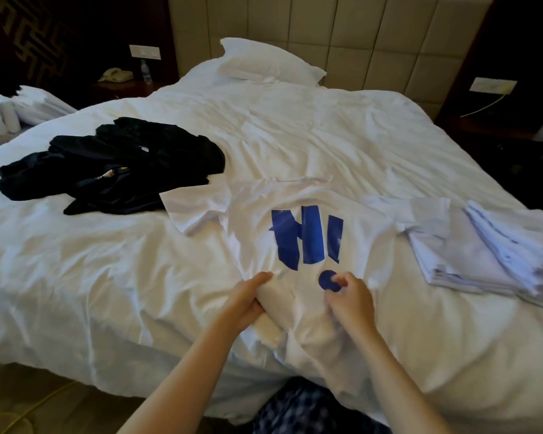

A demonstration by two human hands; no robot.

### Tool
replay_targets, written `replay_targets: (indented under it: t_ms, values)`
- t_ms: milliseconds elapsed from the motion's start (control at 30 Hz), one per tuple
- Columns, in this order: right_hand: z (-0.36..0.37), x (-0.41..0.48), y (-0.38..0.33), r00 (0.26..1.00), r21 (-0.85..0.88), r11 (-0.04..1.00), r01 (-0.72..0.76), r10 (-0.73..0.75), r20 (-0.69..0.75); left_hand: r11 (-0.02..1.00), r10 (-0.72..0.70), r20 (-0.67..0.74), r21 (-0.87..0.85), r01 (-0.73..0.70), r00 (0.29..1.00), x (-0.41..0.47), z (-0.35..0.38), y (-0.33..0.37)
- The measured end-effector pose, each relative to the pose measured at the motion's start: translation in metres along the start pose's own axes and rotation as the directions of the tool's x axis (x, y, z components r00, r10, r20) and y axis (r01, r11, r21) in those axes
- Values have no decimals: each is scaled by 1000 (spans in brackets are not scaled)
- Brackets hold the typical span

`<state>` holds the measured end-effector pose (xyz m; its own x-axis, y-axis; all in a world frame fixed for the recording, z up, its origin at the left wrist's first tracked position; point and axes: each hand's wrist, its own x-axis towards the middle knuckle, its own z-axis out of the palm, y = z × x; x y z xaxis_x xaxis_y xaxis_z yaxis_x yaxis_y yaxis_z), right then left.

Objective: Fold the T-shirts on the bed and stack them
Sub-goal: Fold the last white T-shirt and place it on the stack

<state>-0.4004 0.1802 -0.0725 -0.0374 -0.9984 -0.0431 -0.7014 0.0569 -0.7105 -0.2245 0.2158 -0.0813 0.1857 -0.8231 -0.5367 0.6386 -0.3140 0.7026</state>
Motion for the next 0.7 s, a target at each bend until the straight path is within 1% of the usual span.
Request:
replay_targets:
  t_ms: [33, 67, 100, 133, 167, 200, 233, 300, 367, 433, 467, 500, 533, 600, 633, 667, 700]
  values:
    - [-7, -9, 9, 998, -125, 990, -59, 55, -36, 998, 28, -38, -61, -30, 999, -3, -3, -1]
    - [-12, -16, 16, 992, -206, 971, -122, 111, -66, 991, 53, -65, -120, -60, 997, -5, -7, 0]
    - [-16, -23, 22, 982, -219, 959, -179, 163, -92, 982, 70, -76, -171, -82, 995, -6, -12, -2]
    - [-19, -30, 27, 971, -182, 957, -227, 209, -113, 977, 85, -68, -193, -97, 994, -8, -17, -4]
    - [-20, -35, 31, 960, -124, 957, -263, 246, -138, 979, 91, -43, -177, -97, 995, -11, -20, -6]
    - [-21, -40, 35, 946, -64, 953, -297, 284, -155, 989, 90, -7, -118, -90, 996, -16, -23, -13]
    - [-20, -43, 39, 935, -15, 947, -322, 315, -165, 996, 83, 45, -22, -82, 996, -20, -23, -19]
    - [-17, -52, 49, 926, 90, 940, -331, 341, -162, 971, 58, 154, 220, -92, 986, -32, -21, -31]
    - [-15, -59, 58, 943, 196, 942, -274, 303, -135, 907, 66, 217, 393, -149, 974, -42, -18, -39]
    - [-17, -66, 65, 966, 211, 952, -221, 244, -87, 858, 119, 225, 466, -215, 967, -50, -17, -39]
    - [-20, -67, 68, 970, 223, 954, -200, 225, -91, 835, 171, 202, 491, -250, 964, -52, -16, -36]
    - [-24, -66, 71, 965, 258, 948, -188, 227, -129, 813, 236, 161, 507, -285, 958, -55, -16, -32]
    - [-30, -66, 73, 950, 311, 933, -183, 250, -188, 793, 317, 93, 521, -317, 944, -59, -16, -28]
    - [-43, -65, 76, 897, 409, 895, -177, 317, -308, 801, 463, -91, 470, -372, 882, -64, -19, -14]
    - [-48, -65, 79, 871, 441, 880, -176, 348, -347, 807, 508, -148, 426, -409, 848, -65, -23, -7]
    - [-51, -65, 83, 852, 465, 866, -182, 375, -366, 812, 524, -178, 400, -426, 833, -68, -28, -3]
    - [-51, -66, 86, 839, 475, 857, -198, 399, -371, 818, 511, -191, 408, -405, 838, -71, -32, -1]
